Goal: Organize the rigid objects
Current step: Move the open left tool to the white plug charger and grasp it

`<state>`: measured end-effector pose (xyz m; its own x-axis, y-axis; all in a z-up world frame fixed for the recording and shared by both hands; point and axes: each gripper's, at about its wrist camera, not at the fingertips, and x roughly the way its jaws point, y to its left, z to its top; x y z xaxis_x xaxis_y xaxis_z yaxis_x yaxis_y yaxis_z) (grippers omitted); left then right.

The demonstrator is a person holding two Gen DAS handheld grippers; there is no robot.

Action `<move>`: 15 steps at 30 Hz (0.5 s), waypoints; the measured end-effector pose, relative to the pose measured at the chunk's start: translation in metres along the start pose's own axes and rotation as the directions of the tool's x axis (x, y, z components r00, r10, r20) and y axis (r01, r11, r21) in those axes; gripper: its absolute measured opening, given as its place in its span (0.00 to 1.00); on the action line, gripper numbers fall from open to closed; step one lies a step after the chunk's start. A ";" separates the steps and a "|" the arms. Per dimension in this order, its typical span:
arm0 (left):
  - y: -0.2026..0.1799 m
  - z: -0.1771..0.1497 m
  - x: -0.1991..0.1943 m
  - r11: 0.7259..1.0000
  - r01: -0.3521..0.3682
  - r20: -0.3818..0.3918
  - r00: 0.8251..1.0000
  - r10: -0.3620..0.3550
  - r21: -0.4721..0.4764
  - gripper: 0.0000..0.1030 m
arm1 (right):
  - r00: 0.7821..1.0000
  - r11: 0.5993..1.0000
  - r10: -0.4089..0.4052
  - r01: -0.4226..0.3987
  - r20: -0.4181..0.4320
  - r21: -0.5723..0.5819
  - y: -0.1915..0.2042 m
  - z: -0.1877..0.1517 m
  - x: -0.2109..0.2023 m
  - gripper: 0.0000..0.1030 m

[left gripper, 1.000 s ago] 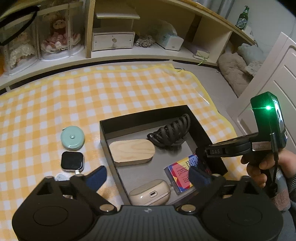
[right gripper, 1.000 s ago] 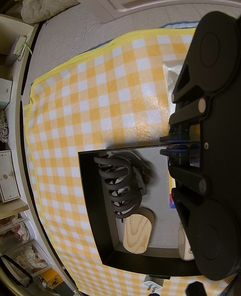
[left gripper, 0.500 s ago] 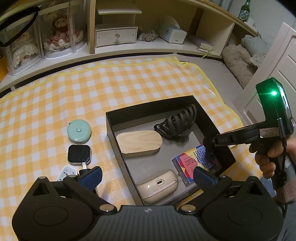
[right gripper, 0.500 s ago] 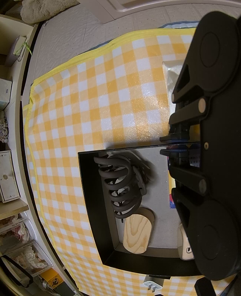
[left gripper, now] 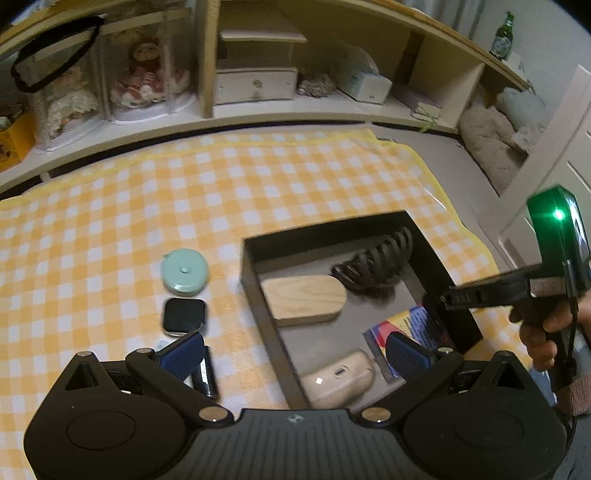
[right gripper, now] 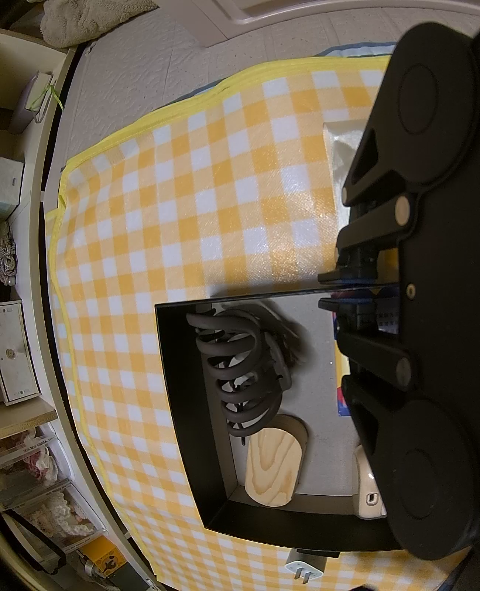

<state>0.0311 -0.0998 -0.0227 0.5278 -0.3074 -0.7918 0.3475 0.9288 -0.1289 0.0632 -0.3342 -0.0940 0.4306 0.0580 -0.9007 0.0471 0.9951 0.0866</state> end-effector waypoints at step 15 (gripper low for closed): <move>0.070 0.012 -0.016 0.985 -0.129 0.041 0.990 0.134 -0.112 0.99 | 1.000 1.000 0.000 0.000 0.000 0.001 0.000 0.001 0.000 0.07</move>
<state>0.0568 -0.0327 -0.0118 0.6011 -0.1883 -0.7767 0.1873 0.9780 -0.0922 0.0643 -0.3345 -0.0934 0.4303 0.0579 -0.9008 0.0480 0.9951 0.0869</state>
